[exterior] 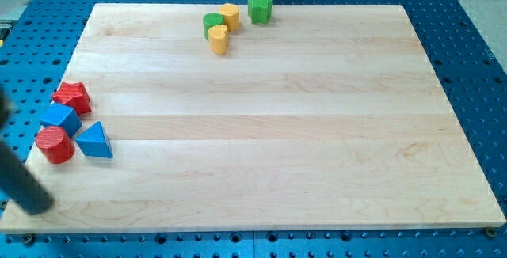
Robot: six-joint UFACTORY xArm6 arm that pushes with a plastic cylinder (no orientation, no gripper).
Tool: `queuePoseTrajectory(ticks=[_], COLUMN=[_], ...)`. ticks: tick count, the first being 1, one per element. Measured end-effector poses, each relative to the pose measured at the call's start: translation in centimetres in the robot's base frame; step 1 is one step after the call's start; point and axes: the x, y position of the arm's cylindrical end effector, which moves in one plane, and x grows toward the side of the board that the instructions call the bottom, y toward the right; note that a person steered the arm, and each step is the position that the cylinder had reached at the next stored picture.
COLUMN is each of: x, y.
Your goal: Push the triangle to the center of the board
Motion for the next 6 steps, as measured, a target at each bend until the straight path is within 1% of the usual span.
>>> queuePoseTrajectory(ticks=[1,2,3,4,5,6], x=[-3.9,-8.1,-10.2,-9.1,-7.2,-6.4], y=[0.7,6.4,13.6,14.0,12.6,13.9])
